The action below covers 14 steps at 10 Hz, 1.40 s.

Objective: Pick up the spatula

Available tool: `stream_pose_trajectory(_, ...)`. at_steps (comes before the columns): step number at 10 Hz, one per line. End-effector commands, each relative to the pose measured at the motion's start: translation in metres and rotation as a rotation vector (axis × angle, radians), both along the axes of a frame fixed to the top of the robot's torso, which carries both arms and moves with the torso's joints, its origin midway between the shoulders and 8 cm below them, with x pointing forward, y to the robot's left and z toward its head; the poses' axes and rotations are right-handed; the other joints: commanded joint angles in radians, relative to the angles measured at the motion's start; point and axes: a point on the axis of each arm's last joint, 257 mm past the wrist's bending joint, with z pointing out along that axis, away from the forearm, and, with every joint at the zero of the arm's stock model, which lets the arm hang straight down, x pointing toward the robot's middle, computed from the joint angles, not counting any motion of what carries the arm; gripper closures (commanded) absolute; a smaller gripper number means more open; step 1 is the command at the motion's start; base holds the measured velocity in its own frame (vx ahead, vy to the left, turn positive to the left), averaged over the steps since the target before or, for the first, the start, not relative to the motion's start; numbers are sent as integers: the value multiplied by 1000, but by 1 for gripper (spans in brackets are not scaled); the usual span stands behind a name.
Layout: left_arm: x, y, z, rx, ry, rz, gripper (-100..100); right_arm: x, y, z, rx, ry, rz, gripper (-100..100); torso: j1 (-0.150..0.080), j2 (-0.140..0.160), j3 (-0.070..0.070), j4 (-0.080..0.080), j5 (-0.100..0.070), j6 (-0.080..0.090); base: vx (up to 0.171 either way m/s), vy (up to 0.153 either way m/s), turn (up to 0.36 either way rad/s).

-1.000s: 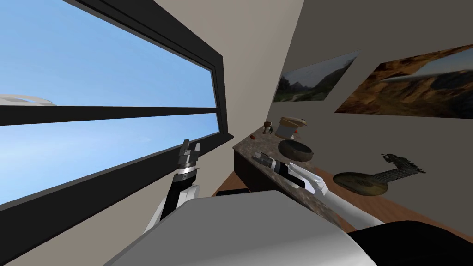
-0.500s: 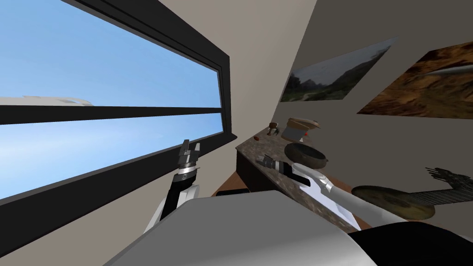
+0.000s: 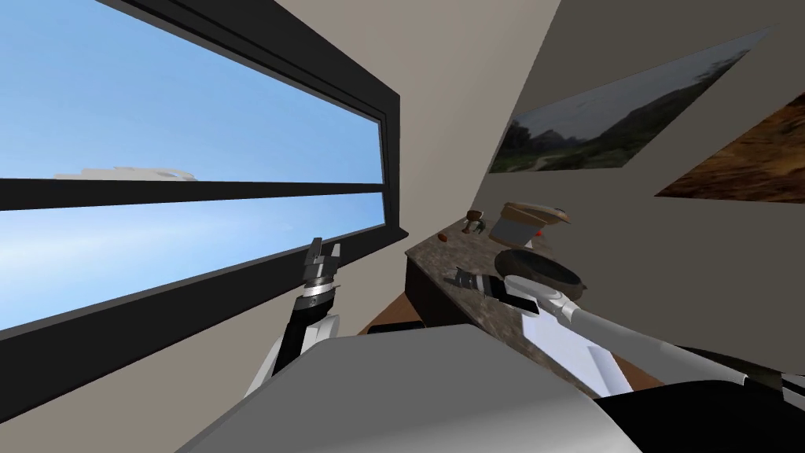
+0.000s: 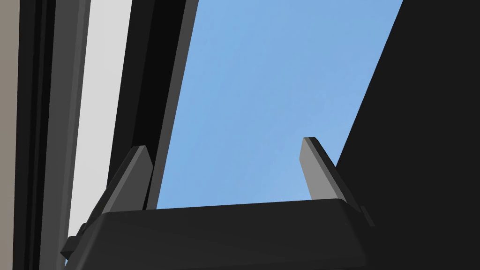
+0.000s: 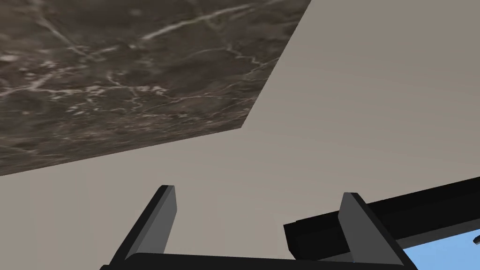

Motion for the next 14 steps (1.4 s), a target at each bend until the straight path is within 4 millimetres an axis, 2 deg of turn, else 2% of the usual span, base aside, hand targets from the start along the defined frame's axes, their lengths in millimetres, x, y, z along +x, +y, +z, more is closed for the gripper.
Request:
stream_pose_trajectory(1, 0, 0, 0, 0, 0, 0, 0, -10, -28, -15, -74, 45, 1, -100, 0, 0, 0, 0, 0, 0, 10, -15, 128)
stream_pose_trajectory(2, 0, 0, 0, 0, 0, 0, 0, -10, -36, -16, -88, 49, -6, -100, 0, 0, 0, 0, 0, 0, 8, -15, 95)
stream_pose_trajectory(3, 0, 0, 0, 0, 0, 0, 0, -18, -57, -26, -139, 87, -10, -100, 0, 0, 0, 0, 0, 0, 8, -15, 174)
stream_pose_trajectory(4, 0, 0, 0, 0, -1, 0, 0, -18, -66, -26, -157, 90, -17, -100, 0, 0, 0, 0, 0, -1, 9, -18, 93)
stream_pose_trajectory(5, 0, 0, 0, 0, 0, 0, 0, -27, -89, -32, -213, 128, -18, -100, 0, 0, 0, 0, 0, 0, 8, -15, 134)
stream_pose_trajectory(6, 0, 0, 0, 0, -1, 0, 0, -27, -96, -33, -222, 132, -30, -100, 0, 0, 0, 0, 0, -1, 6, -16, 74)
stream_pose_trajectory(7, 0, 0, 0, 0, -1, 0, 0, -37, -121, -38, -276, 171, -36, -100, 0, 0, 0, 0, 0, 0, 2, -11, 145)
stream_pose_trajectory(8, 0, 0, 0, 0, -1, 0, 0, -37, -127, -39, -283, 173, -46, -100, 0, 0, 0, 0, 0, -1, 2, -15, 69)
stream_pose_trajectory(9, 0, 0, 0, 0, -1, 0, 0, -48, -145, -42, -327, 210, -45, -100, 0, 1, 0, 0, 0, 0, 4, -13, 101)
stream_pose_trajectory(10, 0, 0, 0, 0, -1, 0, 0, -48, -156, -43, -340, 214, -63, -100, 0, 0, 0, 0, 0, 0, 3, -14, 54)
stream_pose_trajectory(11, 0, 0, 0, 0, -1, 0, 0, -60, -180, -45, -386, 253, -75, -100, 0, 1, 0, 0, 0, 0, 0, -12, 114)
stream_pose_trajectory(12, 0, 0, 0, 0, -1, 0, 0, -60, -183, -45, -391, 254, -81, -100, 0, 1, 0, 0, 0, 0, -2, -10, 51)
stream_pose_trajectory(14, 0, 0, 0, 0, -1, 0, 0, -87, -231, -48, -474, 332, -116, -100, 0, 1, 0, 0, 0, 0, -3, -10, 107)
